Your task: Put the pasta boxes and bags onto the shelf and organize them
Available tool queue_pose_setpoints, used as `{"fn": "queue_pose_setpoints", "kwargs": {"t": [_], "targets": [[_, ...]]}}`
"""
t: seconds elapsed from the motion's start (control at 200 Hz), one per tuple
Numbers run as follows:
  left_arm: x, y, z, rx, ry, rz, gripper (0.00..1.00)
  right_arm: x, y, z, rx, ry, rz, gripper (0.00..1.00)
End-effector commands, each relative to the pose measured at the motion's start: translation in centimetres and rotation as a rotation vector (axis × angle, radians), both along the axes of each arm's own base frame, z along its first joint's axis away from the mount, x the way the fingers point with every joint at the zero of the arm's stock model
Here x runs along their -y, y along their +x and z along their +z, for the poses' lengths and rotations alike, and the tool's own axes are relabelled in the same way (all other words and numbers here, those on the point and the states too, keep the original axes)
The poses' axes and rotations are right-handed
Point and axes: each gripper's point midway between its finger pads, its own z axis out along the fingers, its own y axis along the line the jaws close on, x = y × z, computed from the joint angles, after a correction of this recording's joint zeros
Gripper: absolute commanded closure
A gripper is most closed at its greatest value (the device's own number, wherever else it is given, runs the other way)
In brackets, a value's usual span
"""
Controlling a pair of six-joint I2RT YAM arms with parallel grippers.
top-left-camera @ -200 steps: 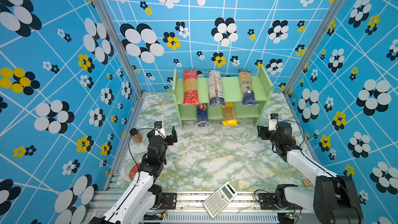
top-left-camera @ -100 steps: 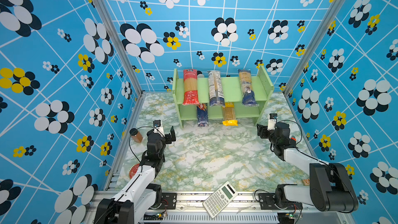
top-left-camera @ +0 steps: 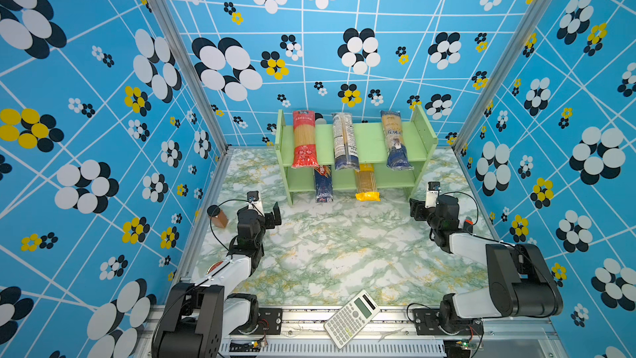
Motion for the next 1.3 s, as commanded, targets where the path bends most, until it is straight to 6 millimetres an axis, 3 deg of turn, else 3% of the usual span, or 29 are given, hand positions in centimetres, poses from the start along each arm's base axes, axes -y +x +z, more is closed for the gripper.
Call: {"fn": "queue_pose_setpoints", "kwargs": {"t": [0.0, 0.455, 1.294], "targets": [[0.0, 0.5, 0.6, 0.038, -0.016, -0.009, 0.01, 0.8, 1.3, 1.1, 0.045, -0.026, -0.020, 0.28], [-0.2, 1.6, 0.1, 0.023, -0.026, -0.005, 0.01, 1.0, 1.4, 0.7, 0.053, -0.023, -0.029, 0.28], [-0.5, 1.6, 0.2, 0.034, -0.007, 0.005, 0.01, 2.0, 0.4, 0.2, 0.125, -0.023, -0.092, 0.27]]}}
